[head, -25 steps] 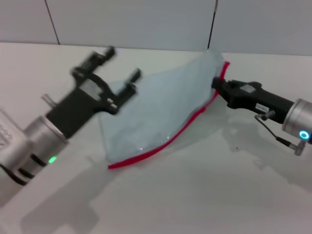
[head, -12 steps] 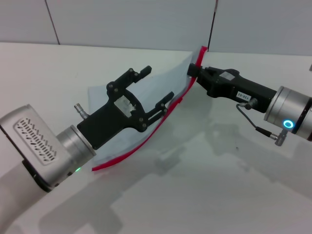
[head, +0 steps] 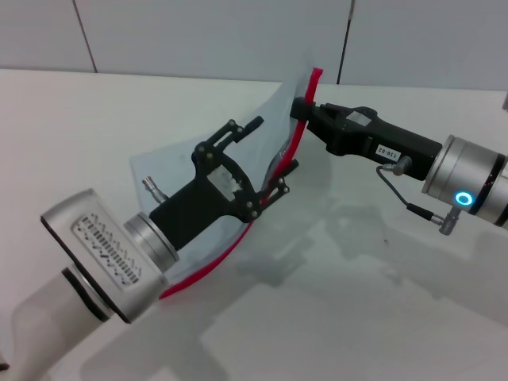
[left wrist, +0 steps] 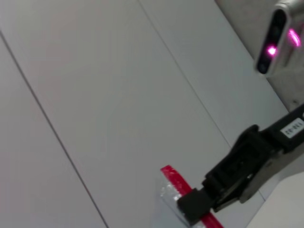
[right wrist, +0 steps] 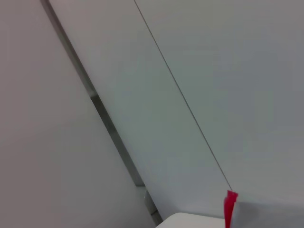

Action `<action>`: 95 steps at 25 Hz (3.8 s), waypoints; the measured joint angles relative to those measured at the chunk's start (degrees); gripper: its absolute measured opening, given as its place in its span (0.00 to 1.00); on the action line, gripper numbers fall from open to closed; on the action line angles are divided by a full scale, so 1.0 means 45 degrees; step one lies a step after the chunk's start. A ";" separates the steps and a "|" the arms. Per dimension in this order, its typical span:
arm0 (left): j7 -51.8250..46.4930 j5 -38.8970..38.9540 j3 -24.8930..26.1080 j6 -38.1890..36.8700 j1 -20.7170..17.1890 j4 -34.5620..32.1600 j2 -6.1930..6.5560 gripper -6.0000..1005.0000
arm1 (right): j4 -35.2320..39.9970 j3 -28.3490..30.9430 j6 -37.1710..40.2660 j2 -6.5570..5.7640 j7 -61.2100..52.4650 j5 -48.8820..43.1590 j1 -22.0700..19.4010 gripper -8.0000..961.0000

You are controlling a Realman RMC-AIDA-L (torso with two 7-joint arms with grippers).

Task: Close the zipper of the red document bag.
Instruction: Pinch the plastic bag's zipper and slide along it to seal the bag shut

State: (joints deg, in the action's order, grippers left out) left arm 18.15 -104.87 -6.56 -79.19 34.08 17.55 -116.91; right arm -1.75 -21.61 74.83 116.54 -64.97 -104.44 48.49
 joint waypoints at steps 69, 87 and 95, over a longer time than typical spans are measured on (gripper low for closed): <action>0.3628 0.0123 0.0186 0.0528 -0.0173 0.1057 -0.0044 0.24 | -0.0128 -0.0069 -0.0048 -0.0038 -0.0289 -0.0047 0.0109 0.02; 0.3739 0.0041 0.0266 0.0409 -0.0250 0.1012 -0.0004 0.17 | -0.0176 -0.0119 -0.0048 -0.0022 -0.0289 -0.0072 0.0157 0.03; 0.3742 0.0064 0.0239 0.0414 -0.0249 0.1013 0.0007 0.11 | -0.0118 -0.0192 -0.0076 -0.0019 -0.0271 -0.0076 0.0119 0.03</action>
State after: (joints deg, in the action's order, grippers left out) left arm 34.98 -104.58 -5.49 -77.33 32.96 22.11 -116.88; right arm -2.29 -22.47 74.49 116.46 -66.19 -104.78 49.02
